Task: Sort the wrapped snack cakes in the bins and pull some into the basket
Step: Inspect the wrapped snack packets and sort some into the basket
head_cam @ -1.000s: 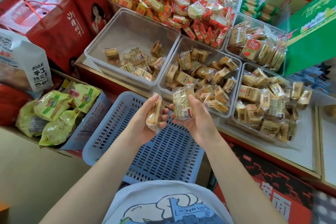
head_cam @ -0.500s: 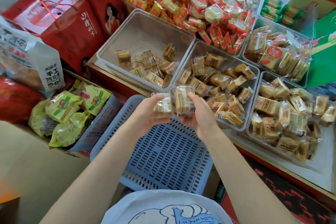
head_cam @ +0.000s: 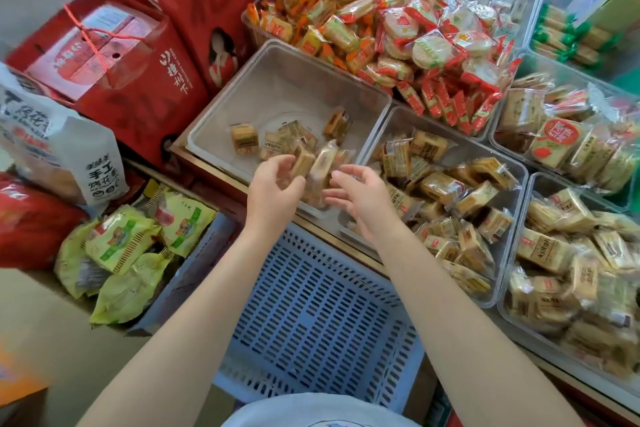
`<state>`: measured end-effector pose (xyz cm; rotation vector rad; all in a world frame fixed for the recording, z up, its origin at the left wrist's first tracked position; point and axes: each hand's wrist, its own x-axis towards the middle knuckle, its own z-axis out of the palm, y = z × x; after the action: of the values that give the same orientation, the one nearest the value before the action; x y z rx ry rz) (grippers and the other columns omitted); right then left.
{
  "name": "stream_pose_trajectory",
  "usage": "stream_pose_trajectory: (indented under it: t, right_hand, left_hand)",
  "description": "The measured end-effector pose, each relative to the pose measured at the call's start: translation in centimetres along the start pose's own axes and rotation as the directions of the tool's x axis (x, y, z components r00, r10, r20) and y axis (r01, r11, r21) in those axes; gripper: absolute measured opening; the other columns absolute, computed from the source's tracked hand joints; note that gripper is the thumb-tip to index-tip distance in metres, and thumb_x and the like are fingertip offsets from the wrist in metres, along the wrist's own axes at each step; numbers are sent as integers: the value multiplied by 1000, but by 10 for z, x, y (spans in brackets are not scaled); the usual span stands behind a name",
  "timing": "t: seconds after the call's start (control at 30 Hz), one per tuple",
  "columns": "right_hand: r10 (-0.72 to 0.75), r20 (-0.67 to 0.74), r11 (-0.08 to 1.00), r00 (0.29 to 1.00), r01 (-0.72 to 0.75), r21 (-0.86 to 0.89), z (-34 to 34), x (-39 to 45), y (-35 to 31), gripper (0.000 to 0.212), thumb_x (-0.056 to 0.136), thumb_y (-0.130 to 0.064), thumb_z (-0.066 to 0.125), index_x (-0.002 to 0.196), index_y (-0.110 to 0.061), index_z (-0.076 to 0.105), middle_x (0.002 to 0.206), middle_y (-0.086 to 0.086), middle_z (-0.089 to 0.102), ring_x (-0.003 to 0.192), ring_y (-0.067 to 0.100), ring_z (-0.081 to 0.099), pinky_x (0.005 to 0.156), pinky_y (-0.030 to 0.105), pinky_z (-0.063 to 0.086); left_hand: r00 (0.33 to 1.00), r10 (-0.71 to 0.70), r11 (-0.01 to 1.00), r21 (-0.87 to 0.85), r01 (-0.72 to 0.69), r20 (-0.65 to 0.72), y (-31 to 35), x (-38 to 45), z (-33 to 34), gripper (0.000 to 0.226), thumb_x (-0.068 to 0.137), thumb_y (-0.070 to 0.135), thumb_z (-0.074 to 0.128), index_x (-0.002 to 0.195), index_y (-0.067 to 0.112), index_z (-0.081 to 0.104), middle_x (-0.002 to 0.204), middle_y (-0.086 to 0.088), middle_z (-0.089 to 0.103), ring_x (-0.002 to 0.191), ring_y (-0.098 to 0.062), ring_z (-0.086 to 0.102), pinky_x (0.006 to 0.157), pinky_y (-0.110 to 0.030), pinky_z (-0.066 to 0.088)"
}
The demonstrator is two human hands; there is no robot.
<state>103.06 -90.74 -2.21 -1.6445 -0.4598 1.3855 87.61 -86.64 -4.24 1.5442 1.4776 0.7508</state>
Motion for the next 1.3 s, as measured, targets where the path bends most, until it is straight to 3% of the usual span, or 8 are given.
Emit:
stream_pose_trajectory:
  t: [0.2, 0.33, 0.43, 0.7, 0.77, 0.87, 1.1, 1.3]
  right_hand:
    - [21, -197, 999, 980, -27, -28, -55, 2, 16, 14, 99, -18, 64, 113, -18, 63, 110, 7, 70, 97, 20, 72, 86, 35, 62]
    - [-19, -363, 993, 932, -25, -117, -96, 18, 24, 29, 95, -19, 67, 124, -22, 59, 121, 0, 61, 112, 16, 60, 95, 34, 54]
    - [14, -354, 974, 935, -93, -207, -112, 34, 29, 41, 94, -25, 69, 133, -28, 56, 137, 0, 55, 123, 19, 55, 106, 46, 50]
    - [34, -271, 881, 962, -157, -447, -114, 58, 42, 59, 91, -26, 74, 145, -17, 51, 146, 7, 47, 127, 24, 53, 103, 45, 52]
    - [15, -258, 860, 966, -144, -490, -117, 60, 43, 56, 92, -23, 74, 143, -15, 52, 145, 6, 45, 111, 19, 58, 83, 29, 58]
    - [-2, -222, 825, 975, -124, -551, -119, 59, 46, 49, 95, -17, 70, 142, -13, 54, 140, 5, 48, 84, 7, 54, 50, 8, 44]
    - [81, -165, 809, 983, -162, -565, -108, 47, 54, 53, 87, -34, 79, 132, -10, 64, 123, 2, 67, 106, 19, 66, 84, 29, 52]
    - [-14, -273, 930, 962, -88, -358, -111, 47, 41, 34, 93, -37, 73, 117, -15, 67, 105, -5, 68, 97, 13, 64, 86, 32, 55]
  left_hand:
    - [889, 435, 831, 319, -457, 140, -9, -3, 55, 39, 94, 30, 55, 122, 6, 67, 132, -12, 61, 128, -27, 51, 111, -47, 40]
    - [843, 350, 694, 493, -526, 408, -6, 2, 88, 74, 97, 55, 29, 158, 12, 34, 167, -10, 27, 158, -24, 11, 127, -46, 6]
    - [846, 246, 576, 630, -521, 473, -10, 5, 98, 86, 95, 66, 12, 164, 15, 8, 172, -7, 5, 156, -18, -12, 127, -42, -6]
    - [854, 188, 563, 659, -498, 485, -11, 7, 100, 96, 91, 74, 13, 163, 13, -2, 172, -5, 6, 159, -20, 0, 129, -41, -1]
    - [853, 184, 575, 650, -497, 489, -11, 7, 100, 97, 91, 75, 14, 164, 13, -3, 172, -4, 5, 159, -19, 0, 129, -41, -2]
    - [849, 205, 581, 637, -507, 488, -12, 8, 100, 95, 93, 73, 17, 164, 13, 2, 172, -4, 9, 159, -19, 3, 129, -42, -1]
    - [808, 253, 590, 577, -565, 532, -15, 25, 79, 77, 96, 57, 22, 164, 22, 16, 163, 0, 39, 157, -19, 20, 128, -45, -6]
    - [801, 282, 574, 576, -582, 528, -16, 26, 76, 74, 100, 62, 18, 164, 25, 18, 157, 1, 48, 155, -18, 24, 128, -46, -1]
